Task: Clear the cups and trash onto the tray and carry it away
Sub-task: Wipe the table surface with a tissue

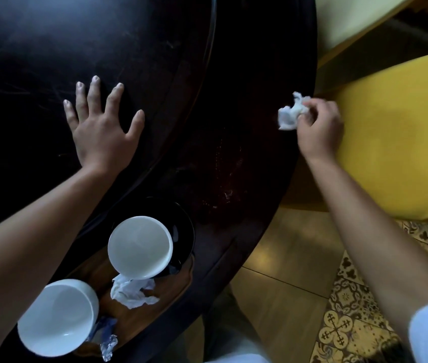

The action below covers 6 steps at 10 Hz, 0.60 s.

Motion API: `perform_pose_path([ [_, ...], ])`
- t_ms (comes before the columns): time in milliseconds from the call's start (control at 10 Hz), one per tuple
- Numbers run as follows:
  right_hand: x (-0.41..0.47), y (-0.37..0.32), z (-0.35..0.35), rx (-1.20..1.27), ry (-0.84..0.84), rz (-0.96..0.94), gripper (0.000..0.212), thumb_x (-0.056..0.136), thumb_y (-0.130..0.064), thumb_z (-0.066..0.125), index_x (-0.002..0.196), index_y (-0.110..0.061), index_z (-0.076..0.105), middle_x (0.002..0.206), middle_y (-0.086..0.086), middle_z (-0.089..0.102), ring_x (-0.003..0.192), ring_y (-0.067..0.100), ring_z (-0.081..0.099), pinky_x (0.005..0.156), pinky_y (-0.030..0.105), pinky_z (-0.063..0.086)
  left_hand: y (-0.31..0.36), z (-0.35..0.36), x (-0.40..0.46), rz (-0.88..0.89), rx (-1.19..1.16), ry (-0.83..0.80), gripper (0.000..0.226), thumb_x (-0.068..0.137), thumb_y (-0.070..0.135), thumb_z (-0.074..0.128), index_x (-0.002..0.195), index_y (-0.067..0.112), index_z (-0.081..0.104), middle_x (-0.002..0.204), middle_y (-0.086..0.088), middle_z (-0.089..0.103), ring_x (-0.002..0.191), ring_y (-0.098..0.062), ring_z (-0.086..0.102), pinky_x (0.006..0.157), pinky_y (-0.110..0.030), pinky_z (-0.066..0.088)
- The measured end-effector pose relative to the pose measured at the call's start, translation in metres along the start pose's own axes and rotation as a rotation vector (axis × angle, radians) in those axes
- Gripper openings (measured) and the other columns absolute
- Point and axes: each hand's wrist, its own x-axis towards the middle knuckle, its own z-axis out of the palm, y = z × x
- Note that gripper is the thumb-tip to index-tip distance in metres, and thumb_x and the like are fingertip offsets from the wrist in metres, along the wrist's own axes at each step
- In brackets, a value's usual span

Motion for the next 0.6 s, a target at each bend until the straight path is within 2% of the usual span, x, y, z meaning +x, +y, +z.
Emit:
perform_pose_path([
  [100,0.037,0.013,0.006,-0.099,-0.091,0.059,0.035,0.085,-0.014,0.054,0.115,-0.015,0.073,0.116,0.015,0.065,0.108,0.034,0.060,0.088,0.032,0.044,-0.001,0.000,-0.001,0.001,0.002,0.002,0.067,0.100,0.063,0.039,0.157,0.029,0.034,0.170,-0.007,0.015,0.158,-0.030,0.005,0.126,-0.053,0.000],
  [200,0.032,0.008,0.010,-0.150,-0.174,0.035,0.033,0.087,-0.017,0.056,0.117,-0.016,0.072,0.118,0.015,0.062,0.108,0.034,0.060,0.087,0.035,0.047,-0.001,0.000,-0.002,0.003,-0.005,0.001,0.066,0.100,0.062,0.040,0.157,0.029,0.035,0.170,-0.008,0.015,0.158,-0.030,0.005,0.126,-0.053,0.000],
  [400,-0.073,-0.020,0.006,-0.112,-0.282,-0.189,0.028,0.085,-0.019,0.063,0.110,-0.016,0.072,0.105,0.012,0.063,0.097,0.033,0.061,0.081,0.036,0.049,-0.003,-0.001,-0.002,0.003,-0.001,0.002,0.067,0.099,0.063,0.040,0.157,0.029,0.035,0.170,-0.008,0.015,0.158,-0.030,0.004,0.126,-0.053,0.000],
  [500,-0.124,-0.036,-0.001,-0.076,-0.398,-0.331,0.025,0.087,-0.017,0.066,0.111,-0.016,0.072,0.102,0.005,0.062,0.096,0.024,0.059,0.079,0.034,0.050,-0.002,-0.001,-0.002,0.003,0.001,-0.001,0.067,0.099,0.063,0.039,0.157,0.029,0.035,0.170,-0.008,0.015,0.158,-0.030,0.004,0.126,-0.053,0.000],
  [600,-0.110,-0.041,-0.002,0.031,-0.379,-0.329,0.024,0.086,-0.019,0.065,0.108,-0.017,0.073,0.101,0.004,0.065,0.095,0.023,0.062,0.079,0.034,0.052,-0.002,-0.001,-0.002,0.001,0.001,0.002,0.067,0.099,0.064,0.039,0.157,0.029,0.035,0.170,-0.008,0.015,0.158,-0.030,0.004,0.126,-0.053,0.000],
])
